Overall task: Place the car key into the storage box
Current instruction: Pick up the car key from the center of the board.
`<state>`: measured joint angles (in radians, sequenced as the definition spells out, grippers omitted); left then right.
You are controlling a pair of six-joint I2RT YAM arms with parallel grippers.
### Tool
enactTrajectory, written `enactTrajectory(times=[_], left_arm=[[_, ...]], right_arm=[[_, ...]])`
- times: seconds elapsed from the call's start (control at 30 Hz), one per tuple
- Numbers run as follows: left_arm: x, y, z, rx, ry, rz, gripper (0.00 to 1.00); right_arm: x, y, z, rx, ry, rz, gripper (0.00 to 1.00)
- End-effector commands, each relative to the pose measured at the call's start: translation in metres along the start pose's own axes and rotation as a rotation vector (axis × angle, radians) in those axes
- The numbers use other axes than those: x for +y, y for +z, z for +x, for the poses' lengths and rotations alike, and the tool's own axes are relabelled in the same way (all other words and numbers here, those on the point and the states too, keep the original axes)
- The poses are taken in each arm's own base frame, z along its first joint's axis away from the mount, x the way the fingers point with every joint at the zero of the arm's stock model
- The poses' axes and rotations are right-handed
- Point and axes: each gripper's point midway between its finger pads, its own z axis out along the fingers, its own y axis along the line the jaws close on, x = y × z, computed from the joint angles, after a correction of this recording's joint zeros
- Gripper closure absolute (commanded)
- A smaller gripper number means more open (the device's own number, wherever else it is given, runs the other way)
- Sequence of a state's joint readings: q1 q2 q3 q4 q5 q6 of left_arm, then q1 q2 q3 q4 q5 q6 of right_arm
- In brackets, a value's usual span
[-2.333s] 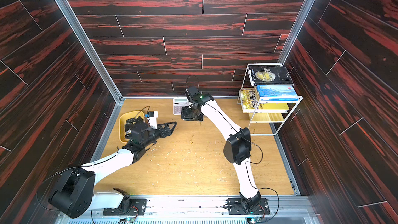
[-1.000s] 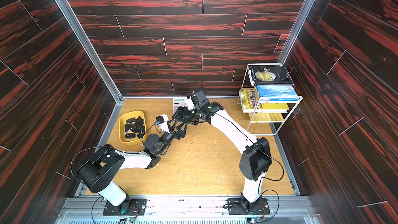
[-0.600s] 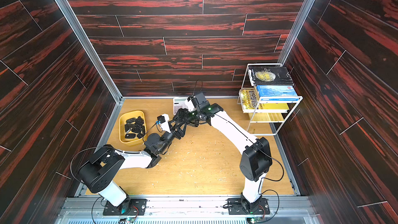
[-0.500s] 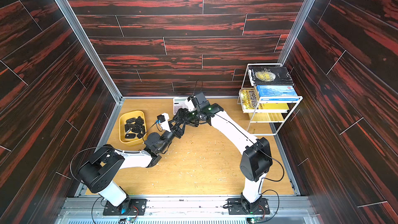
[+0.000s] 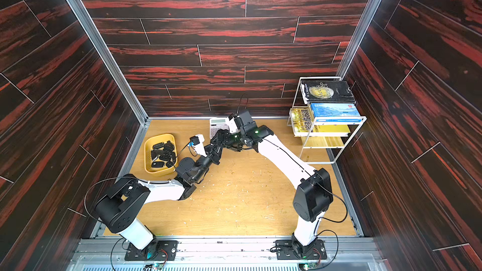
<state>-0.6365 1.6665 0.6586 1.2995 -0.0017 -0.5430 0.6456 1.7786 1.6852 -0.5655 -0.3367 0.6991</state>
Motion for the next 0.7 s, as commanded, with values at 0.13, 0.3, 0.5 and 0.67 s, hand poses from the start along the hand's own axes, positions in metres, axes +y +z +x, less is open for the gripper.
enactTrajectory(times=[0.13, 0.3, 0.5, 0.67], left_arm=[[-0.027, 0.004, -0.011, -0.013, 0.026, 0.098, 1.00], [-0.025, 0.001, -0.004, 0.022, 0.027, 0.088, 1.00], [-0.013, -0.009, 0.003, 0.063, 0.053, 0.032, 1.00], [0.010, -0.014, 0.005, 0.146, 0.050, -0.043, 1.00]], right_arm=[[0.001, 0.006, 0.011, 0.030, 0.020, -0.001, 0.12], [0.003, 0.010, 0.005, 0.026, 0.016, -0.009, 0.01], [0.010, 0.011, -0.006, 0.006, 0.009, -0.011, 0.01], [0.012, 0.009, -0.010, -0.005, -0.003, -0.011, 0.02]])
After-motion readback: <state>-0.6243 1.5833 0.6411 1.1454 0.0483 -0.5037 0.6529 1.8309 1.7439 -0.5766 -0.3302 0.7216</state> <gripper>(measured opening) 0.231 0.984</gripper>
